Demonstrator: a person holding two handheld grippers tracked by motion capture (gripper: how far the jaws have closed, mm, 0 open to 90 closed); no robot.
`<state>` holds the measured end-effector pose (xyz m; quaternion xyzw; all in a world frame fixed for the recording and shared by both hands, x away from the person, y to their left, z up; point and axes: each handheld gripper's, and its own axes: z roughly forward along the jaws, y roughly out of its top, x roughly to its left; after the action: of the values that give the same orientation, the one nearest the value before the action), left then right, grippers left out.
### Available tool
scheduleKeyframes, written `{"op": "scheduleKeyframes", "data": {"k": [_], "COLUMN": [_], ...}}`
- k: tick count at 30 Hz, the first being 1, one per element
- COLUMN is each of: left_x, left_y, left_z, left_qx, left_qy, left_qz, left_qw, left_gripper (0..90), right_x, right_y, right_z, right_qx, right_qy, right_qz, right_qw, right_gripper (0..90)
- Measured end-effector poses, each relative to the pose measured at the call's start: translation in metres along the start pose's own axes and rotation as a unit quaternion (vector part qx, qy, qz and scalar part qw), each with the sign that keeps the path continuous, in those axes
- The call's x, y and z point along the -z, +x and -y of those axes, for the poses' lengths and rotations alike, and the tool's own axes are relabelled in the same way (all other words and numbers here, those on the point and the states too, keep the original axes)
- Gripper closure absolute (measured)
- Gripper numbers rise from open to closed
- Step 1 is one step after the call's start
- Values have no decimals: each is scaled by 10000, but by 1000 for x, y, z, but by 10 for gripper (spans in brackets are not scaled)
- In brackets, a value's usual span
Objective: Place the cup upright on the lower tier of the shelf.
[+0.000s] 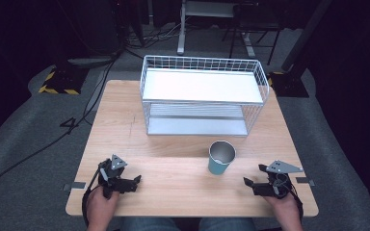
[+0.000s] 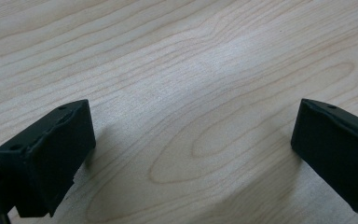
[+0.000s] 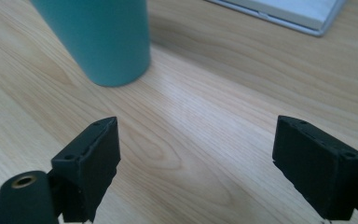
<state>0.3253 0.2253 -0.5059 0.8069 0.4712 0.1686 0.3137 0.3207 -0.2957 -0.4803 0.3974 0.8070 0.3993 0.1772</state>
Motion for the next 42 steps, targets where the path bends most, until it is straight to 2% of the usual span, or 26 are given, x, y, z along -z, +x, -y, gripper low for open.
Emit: {"op": "scheduleKeyframes", "data": {"k": [4,9,16,23,32,37,42], "left_x": [0,0,0,0,0,0,0], "left_y": [0,0,0,0,0,0,0], "left_z": [0,0,0,0,0,0,0], "left_qx": [28,25,24,23,23,28,27], "left_qy": [-1,2,3,2,3,-1,0], "left_qz": [1,2,1,3,1,0,0], "left_qw": [10000,10000,10000,10000,10000,10000,10000], "left_gripper": [1,2,1,1,1,1,1], "right_x": [2,-1,-12,-27,-47,-62,-71], "right_y": [11,21,40,52,62,62,61], "right_z": [-7,-13,-27,-34,-41,-42,-44], "right_qx": [78,175,342,457,539,348,270], "right_qy": [-143,-172,-189,-164,-281,-395,-435], "right_qz": [-105,-248,-546,-657,-557,-360,-157], "right_qw": [9998,9994,9977,9967,9966,9980,9986], "right_gripper": [151,151,145,112,10,3,3]}}
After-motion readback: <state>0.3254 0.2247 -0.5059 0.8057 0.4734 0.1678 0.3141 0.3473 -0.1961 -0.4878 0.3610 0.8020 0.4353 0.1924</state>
